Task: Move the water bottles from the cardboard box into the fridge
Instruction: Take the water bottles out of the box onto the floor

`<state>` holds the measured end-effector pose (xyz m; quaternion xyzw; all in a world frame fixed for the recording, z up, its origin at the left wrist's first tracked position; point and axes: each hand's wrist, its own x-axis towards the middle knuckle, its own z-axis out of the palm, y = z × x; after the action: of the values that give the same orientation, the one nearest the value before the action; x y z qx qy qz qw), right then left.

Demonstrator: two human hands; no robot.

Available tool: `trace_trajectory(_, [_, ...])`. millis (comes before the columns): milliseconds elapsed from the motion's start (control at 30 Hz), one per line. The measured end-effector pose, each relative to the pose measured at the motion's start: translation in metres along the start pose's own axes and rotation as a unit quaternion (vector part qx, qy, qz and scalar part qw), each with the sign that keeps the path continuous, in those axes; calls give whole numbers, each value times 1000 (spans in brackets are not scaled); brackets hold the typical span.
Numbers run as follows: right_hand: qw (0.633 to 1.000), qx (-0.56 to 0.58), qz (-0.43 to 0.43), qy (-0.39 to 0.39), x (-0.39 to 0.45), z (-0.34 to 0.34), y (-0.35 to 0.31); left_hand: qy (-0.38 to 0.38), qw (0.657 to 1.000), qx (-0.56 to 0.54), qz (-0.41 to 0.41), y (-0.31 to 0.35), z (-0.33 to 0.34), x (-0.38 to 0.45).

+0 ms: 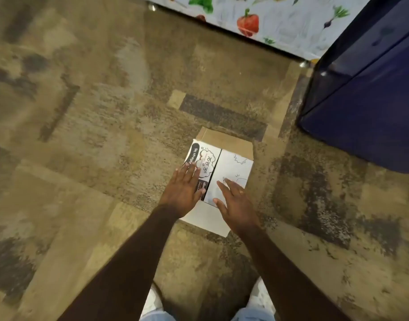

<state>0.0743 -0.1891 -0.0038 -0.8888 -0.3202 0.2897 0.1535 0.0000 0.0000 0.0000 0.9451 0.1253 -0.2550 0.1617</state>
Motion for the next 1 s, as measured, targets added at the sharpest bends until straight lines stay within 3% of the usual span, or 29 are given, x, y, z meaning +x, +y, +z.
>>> trace_trajectory(300, [1000,14,5,-1,40,29,24,-10,1000,-1,-10,-14,38,15])
trace_trajectory(500, [999,-20,-24,-13,55,23,17,-25,999,-25,0,-5,39,-22])
trace_trajectory(667, [996,-65,-58,-33,57,26,0,9,999,-44,2,-12,84,-71])
trace_trajectory(1000, [985,-134,-100,-46,53,52,0,-14,994,-82,-66,-15,168,-96])
